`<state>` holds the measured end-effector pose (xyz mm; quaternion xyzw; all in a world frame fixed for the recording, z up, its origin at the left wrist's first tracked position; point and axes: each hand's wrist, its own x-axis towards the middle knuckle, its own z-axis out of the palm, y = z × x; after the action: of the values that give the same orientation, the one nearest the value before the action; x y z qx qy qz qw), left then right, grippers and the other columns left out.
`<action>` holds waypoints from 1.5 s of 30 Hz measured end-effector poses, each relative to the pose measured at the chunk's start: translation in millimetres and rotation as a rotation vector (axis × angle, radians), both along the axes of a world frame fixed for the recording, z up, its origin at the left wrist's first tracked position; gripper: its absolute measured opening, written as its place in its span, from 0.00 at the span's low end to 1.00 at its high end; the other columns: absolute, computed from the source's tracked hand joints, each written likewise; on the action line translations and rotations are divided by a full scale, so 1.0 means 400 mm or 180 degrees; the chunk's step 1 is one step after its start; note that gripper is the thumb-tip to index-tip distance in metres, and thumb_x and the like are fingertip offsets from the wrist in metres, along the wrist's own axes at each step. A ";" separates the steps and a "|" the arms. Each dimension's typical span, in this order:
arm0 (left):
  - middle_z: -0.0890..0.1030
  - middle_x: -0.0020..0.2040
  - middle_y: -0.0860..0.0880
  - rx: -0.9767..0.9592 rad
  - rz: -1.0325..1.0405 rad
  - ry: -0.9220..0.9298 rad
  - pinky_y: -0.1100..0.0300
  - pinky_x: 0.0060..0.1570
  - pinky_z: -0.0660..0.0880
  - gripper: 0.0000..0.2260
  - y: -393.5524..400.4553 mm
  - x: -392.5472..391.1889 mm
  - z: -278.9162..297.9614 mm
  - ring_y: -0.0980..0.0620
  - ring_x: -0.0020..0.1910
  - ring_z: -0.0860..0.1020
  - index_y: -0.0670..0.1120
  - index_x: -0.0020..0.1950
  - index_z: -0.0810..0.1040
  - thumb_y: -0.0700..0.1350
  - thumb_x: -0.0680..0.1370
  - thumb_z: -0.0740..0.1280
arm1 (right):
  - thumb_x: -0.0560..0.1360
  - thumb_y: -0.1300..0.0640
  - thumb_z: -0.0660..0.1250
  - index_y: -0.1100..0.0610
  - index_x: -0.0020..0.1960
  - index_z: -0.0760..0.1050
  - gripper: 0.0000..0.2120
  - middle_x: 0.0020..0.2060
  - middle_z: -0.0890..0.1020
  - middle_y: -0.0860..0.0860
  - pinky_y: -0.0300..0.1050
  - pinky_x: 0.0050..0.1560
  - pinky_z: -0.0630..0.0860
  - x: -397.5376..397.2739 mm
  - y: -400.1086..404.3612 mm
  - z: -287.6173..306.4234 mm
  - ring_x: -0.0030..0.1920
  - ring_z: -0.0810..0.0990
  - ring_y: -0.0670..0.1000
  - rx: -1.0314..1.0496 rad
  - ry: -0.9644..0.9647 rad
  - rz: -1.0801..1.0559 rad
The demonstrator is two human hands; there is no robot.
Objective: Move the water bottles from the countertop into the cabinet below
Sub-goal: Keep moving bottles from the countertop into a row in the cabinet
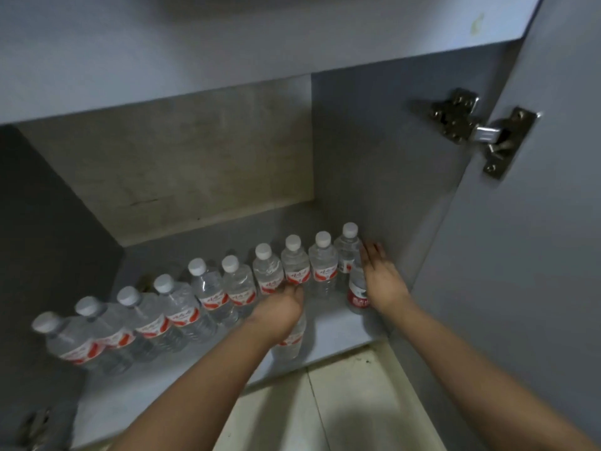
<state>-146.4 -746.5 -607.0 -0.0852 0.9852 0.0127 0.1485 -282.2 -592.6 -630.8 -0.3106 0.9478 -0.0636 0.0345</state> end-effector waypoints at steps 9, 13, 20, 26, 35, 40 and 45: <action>0.83 0.50 0.35 -0.0298 -0.0093 0.1027 0.64 0.48 0.79 0.24 0.100 -0.154 -0.013 0.46 0.50 0.83 0.33 0.53 0.79 0.43 0.62 0.78 | 0.77 0.61 0.60 0.61 0.75 0.41 0.35 0.77 0.45 0.55 0.43 0.77 0.46 -0.029 0.018 -0.017 0.77 0.44 0.55 -0.0318 -0.0432 0.0217; 0.81 0.48 0.34 0.0108 -0.0127 0.1336 0.62 0.45 0.79 0.14 0.122 -0.225 -0.018 0.44 0.47 0.82 0.32 0.51 0.79 0.36 0.67 0.73 | 0.75 0.63 0.61 0.61 0.75 0.43 0.37 0.77 0.46 0.55 0.44 0.77 0.47 -0.033 0.022 -0.015 0.77 0.44 0.56 -0.0477 -0.0573 0.0338; 0.64 0.71 0.37 0.0420 -0.0028 0.1167 0.59 0.68 0.64 0.19 0.097 -0.268 -0.079 0.46 0.72 0.63 0.35 0.70 0.60 0.39 0.80 0.56 | 0.73 0.67 0.61 0.60 0.76 0.43 0.38 0.77 0.45 0.54 0.43 0.76 0.48 -0.038 0.028 -0.025 0.77 0.43 0.54 -0.0540 -0.0576 0.0328; 0.46 0.78 0.43 0.0378 -0.0129 0.0777 0.55 0.75 0.42 0.24 0.086 -0.272 -0.077 0.46 0.77 0.44 0.41 0.75 0.44 0.43 0.82 0.50 | 0.74 0.63 0.61 0.58 0.76 0.45 0.36 0.77 0.47 0.54 0.44 0.77 0.46 -0.035 0.026 -0.017 0.77 0.44 0.55 -0.0485 -0.0585 0.0262; 0.51 0.78 0.49 0.0290 0.0707 0.0336 0.45 0.74 0.48 0.22 0.031 0.019 0.052 0.44 0.77 0.46 0.53 0.75 0.53 0.47 0.80 0.52 | 0.76 0.56 0.62 0.60 0.74 0.57 0.29 0.76 0.57 0.57 0.52 0.75 0.59 0.090 -0.031 0.161 0.76 0.54 0.58 -0.0085 -0.0429 0.0404; 0.47 0.78 0.49 0.0552 0.1328 -0.0286 0.44 0.74 0.43 0.23 0.068 0.276 0.204 0.44 0.76 0.41 0.52 0.75 0.51 0.46 0.81 0.51 | 0.79 0.54 0.57 0.59 0.74 0.56 0.26 0.75 0.58 0.58 0.55 0.74 0.55 0.281 -0.051 0.323 0.76 0.54 0.59 0.0354 -0.0856 0.0734; 0.46 0.78 0.51 0.0758 0.2052 -0.0614 0.46 0.75 0.43 0.22 0.105 0.507 0.404 0.45 0.77 0.40 0.53 0.75 0.50 0.50 0.81 0.49 | 0.80 0.50 0.53 0.56 0.75 0.54 0.26 0.77 0.53 0.55 0.53 0.76 0.50 0.454 -0.058 0.492 0.77 0.49 0.56 0.0811 -0.1200 0.1286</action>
<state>56.3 -704.5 -445.5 -0.3745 0.8807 0.1656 0.2380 -100.7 -615.6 -434.2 -0.4687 0.8440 0.0074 0.2605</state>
